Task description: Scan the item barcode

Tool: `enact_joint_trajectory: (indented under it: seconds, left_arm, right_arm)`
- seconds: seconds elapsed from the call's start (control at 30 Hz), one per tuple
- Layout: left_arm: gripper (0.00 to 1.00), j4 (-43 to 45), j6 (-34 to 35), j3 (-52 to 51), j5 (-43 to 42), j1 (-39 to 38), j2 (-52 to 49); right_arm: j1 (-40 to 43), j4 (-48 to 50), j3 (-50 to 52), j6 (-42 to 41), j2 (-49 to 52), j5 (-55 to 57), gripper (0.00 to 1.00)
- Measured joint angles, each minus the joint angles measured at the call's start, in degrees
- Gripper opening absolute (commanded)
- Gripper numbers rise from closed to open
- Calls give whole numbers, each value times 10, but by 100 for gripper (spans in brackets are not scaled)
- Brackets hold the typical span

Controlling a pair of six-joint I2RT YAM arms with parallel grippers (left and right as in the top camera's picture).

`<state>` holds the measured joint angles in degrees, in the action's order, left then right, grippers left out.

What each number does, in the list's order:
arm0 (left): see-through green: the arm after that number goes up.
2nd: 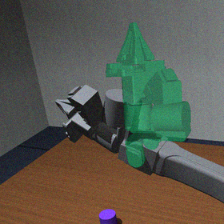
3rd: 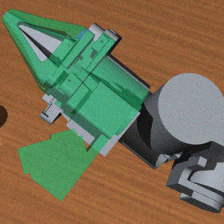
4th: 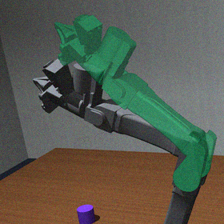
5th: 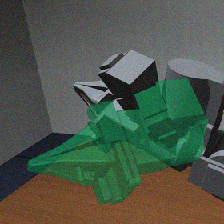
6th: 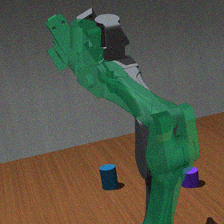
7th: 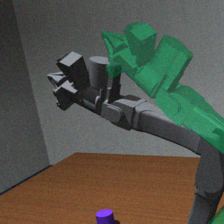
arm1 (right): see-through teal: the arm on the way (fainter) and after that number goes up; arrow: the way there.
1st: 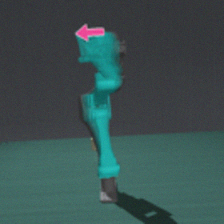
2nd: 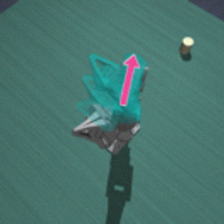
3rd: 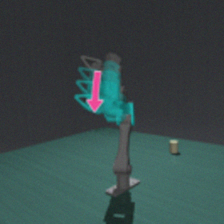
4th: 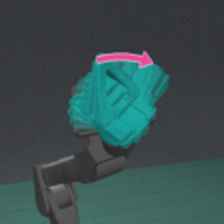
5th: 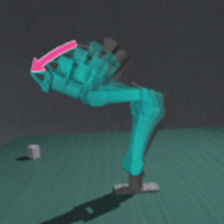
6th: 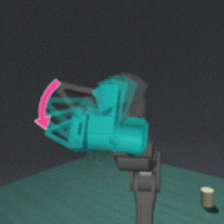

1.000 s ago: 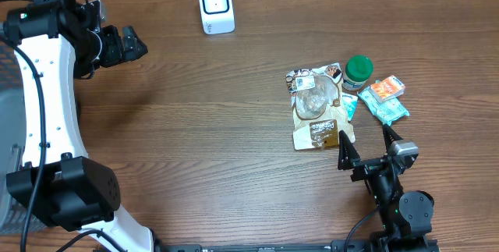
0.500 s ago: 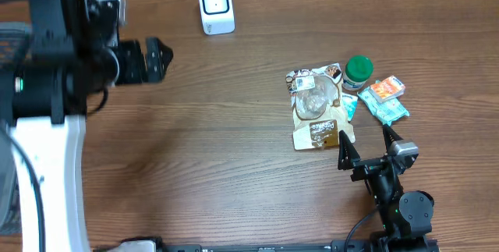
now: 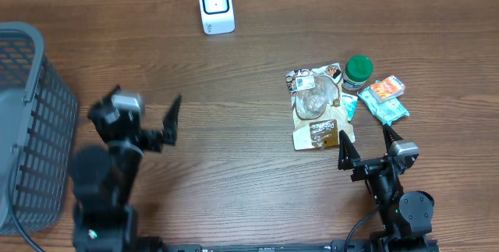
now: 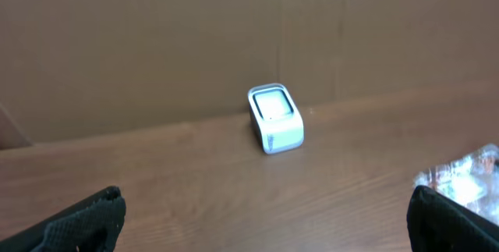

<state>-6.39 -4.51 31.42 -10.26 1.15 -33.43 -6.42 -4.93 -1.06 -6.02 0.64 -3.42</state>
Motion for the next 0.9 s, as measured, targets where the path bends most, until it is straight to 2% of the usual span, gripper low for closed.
enact_joint_trajectory:
  seconds: [0.07, 0.2, 0.43, 0.6, 0.9]
  left_arm:
    - [100, 50, -22, -85, -6, 0, 68]
    - [99, 65, -56, -204, -9, 0, 188]
    - [100, 68, -107, -293, -9, 0, 307]
    - [100, 31, -125, -308, -9, 0, 323]
    - [100, 30, -137, -309, -9, 0, 324]
  right_arm:
    - [0, 0, 0, 0, 0, 0, 100]
    - [0, 0, 0, 0, 0, 0, 100]
    - [0, 1, 0, 0, 0, 0, 100]
    - [0, 2, 0, 0, 0, 0, 100]
    - [0, 1, 0, 0, 0, 0, 100]
